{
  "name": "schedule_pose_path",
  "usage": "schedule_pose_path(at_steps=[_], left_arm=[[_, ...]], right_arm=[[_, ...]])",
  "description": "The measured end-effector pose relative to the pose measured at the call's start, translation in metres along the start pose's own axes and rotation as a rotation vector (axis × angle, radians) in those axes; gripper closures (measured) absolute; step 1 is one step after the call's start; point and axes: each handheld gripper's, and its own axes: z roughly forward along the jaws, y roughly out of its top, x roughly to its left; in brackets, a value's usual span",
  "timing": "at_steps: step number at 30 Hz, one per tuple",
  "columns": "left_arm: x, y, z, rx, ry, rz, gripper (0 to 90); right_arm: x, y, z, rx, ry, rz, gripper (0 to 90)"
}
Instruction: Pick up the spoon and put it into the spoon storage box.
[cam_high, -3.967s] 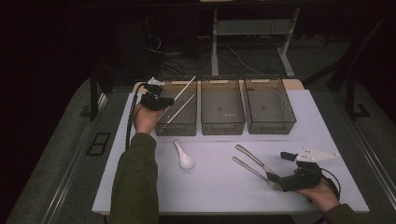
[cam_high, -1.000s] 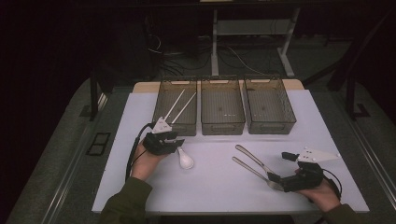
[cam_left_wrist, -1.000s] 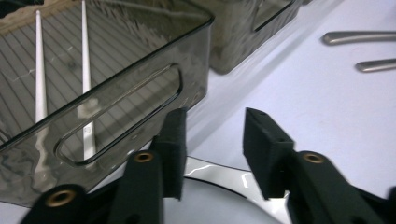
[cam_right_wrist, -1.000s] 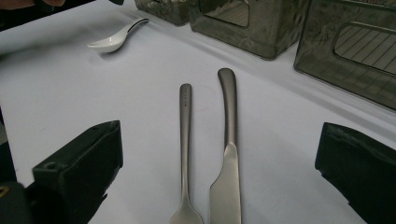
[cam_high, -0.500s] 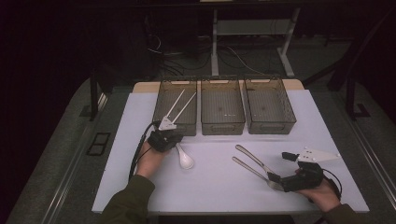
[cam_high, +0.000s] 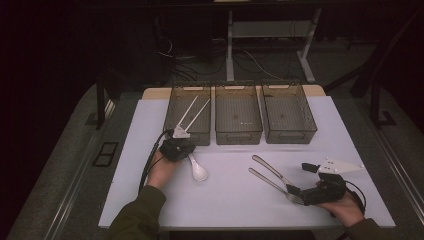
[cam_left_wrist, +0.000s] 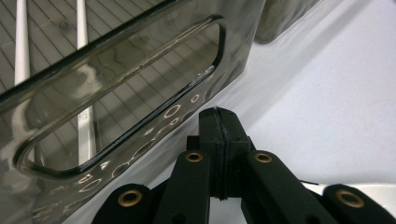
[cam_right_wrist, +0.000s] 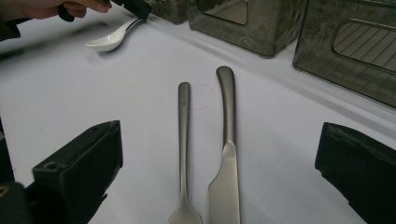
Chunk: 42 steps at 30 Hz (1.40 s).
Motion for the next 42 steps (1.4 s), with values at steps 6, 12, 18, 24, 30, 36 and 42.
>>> schedule_pose_path(at_steps=[6, 12, 18, 24, 30, 36, 42], left_arm=[[0.002, -0.003, 0.000, 0.030, 0.020, 0.010, 88.8], [0.006, -0.007, -0.008, 0.035, 0.020, 0.009, 88.8], [0.008, -0.014, -0.016, 0.033, 0.001, 0.000, 88.9], [0.007, -0.018, -0.024, 0.033, -0.026, 0.009, 88.9], [0.004, -0.023, -0.030, 0.046, -0.054, 0.023, 88.9], [-0.002, -0.026, -0.035, 0.056, -0.075, 0.039, 88.9], [-0.007, -0.033, -0.044, 0.054, -0.088, 0.036, 88.9]], right_arm=[[0.000, 0.000, 0.000, -0.002, -0.002, -0.002, 0.9], [-0.001, 0.000, -0.001, -0.004, -0.004, 0.001, 0.9], [-0.001, 0.000, -0.001, -0.003, -0.004, 0.001, 0.9], [-0.001, 0.000, -0.002, -0.006, -0.010, 0.003, 0.9], [-0.001, 0.000, -0.002, -0.006, -0.011, 0.006, 0.9], [-0.001, 0.000, -0.003, -0.008, -0.010, 0.009, 0.9], [-0.002, 0.000, -0.003, -0.011, -0.011, 0.004, 0.9]])
